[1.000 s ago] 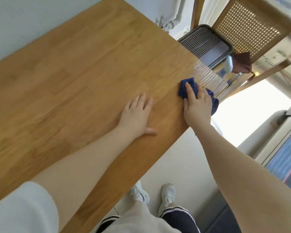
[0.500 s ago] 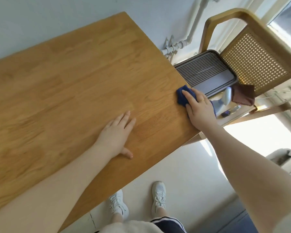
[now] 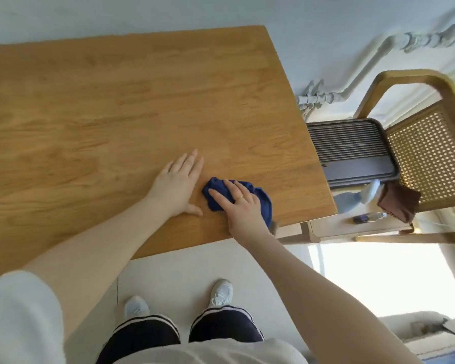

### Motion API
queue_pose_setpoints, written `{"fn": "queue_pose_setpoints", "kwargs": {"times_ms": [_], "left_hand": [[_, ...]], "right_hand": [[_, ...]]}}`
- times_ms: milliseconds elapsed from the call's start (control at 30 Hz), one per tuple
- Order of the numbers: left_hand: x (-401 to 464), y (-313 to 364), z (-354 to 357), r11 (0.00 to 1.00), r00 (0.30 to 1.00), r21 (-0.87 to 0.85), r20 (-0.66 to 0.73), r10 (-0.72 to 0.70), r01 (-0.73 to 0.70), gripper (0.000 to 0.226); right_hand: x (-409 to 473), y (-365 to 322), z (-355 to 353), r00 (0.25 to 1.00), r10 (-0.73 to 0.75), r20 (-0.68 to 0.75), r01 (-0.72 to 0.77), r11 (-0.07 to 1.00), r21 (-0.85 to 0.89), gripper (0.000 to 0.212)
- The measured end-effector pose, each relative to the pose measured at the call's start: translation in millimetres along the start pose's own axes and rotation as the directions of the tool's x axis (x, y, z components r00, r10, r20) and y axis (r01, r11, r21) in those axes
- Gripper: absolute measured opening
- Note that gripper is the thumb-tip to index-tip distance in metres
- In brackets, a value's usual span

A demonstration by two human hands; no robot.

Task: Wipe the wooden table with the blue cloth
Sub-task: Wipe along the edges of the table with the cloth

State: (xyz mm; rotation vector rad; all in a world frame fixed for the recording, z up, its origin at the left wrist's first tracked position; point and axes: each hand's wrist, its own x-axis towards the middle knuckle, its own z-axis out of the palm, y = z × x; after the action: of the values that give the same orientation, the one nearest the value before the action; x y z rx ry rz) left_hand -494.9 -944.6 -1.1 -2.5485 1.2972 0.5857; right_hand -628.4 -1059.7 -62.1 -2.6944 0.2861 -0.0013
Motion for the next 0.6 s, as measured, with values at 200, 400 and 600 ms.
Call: {"fn": "queue_pose_setpoints", "kwargs": {"times_ms": [200, 400, 600], "left_hand": [[-76, -82, 7, 0.957, 0.987, -0.271, -0.088, -0.136, 0.108, 0.087], [-169, -234, 47, 0.884, 0.926, -0.388, -0.158, -0.343, 0.262, 0.087], [-270, -388, 91, 0.849, 0.949, -0.491, -0.126, -0.29, 0.195, 0.078]], "right_hand": [[37, -65, -9, 0.964, 0.262, -0.041, -0.23, 0.903, 0.363, 0.047], [115, -252, 36, 0.98, 0.171, -0.1, -0.069, 0.768, 0.636, 0.043], [159, -403, 101, 0.991, 0.099, -0.086, -0.041, 0.856, 0.515, 0.041]]}}
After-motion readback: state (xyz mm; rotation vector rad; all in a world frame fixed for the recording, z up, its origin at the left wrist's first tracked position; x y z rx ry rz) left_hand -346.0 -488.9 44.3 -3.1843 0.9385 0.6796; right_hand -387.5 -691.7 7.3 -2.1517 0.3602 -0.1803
